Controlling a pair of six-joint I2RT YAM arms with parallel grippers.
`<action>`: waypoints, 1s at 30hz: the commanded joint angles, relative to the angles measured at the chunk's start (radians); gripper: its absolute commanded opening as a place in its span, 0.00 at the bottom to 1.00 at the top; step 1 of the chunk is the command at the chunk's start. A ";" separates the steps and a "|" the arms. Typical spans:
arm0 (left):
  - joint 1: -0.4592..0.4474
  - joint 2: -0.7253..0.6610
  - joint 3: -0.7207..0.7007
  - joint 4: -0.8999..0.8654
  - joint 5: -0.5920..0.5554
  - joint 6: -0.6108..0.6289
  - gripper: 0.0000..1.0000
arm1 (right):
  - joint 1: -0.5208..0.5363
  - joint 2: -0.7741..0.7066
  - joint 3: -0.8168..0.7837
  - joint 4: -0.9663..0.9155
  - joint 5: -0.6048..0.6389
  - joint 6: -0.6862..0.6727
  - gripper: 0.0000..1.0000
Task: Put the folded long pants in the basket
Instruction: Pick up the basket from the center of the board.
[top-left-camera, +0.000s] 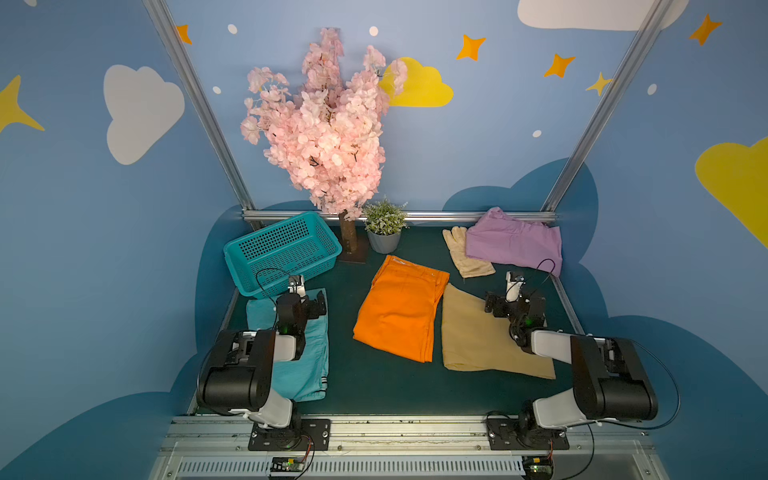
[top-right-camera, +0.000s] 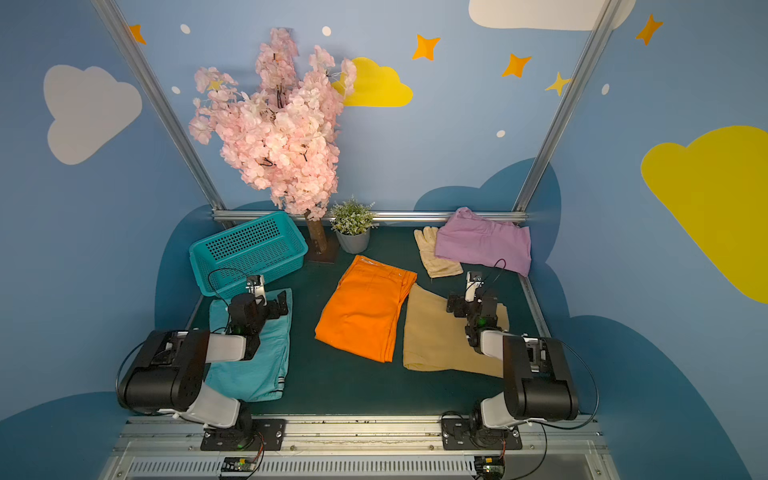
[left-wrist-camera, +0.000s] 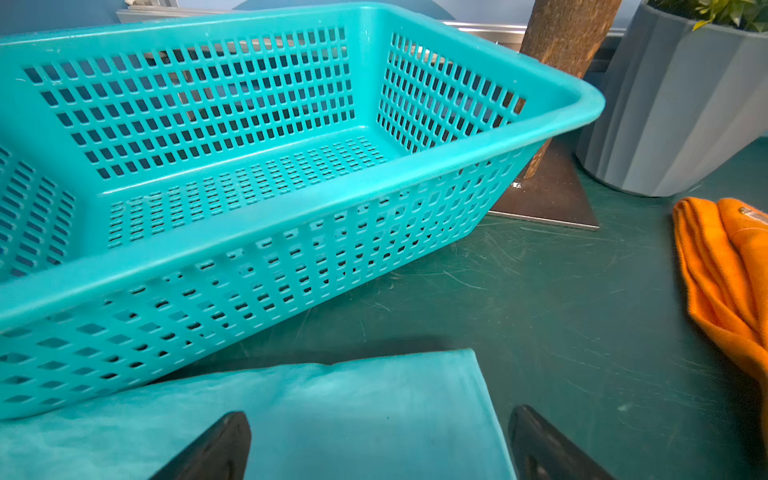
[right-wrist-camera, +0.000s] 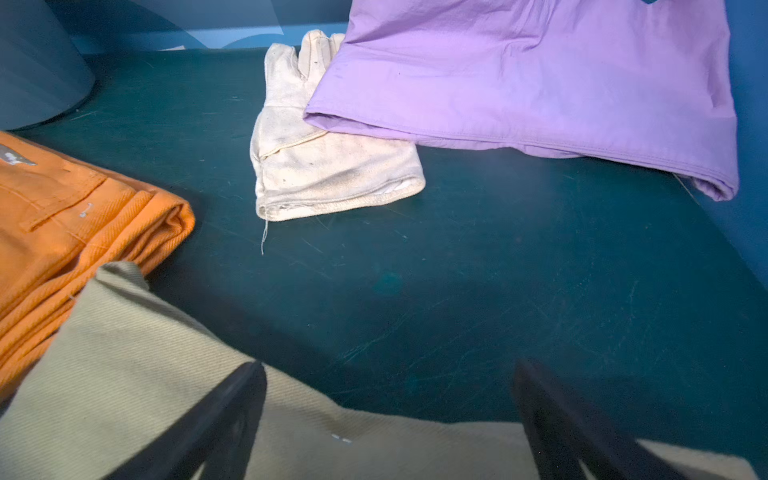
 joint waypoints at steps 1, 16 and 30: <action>0.001 -0.012 0.009 0.020 0.003 -0.001 1.00 | -0.002 -0.006 0.013 0.007 -0.011 -0.003 0.98; 0.001 -0.011 0.010 0.020 0.003 -0.001 1.00 | -0.003 -0.006 0.013 0.005 -0.011 -0.003 0.98; -0.002 -0.010 0.013 0.015 0.000 0.003 1.00 | -0.010 -0.008 0.012 0.008 -0.024 0.000 0.98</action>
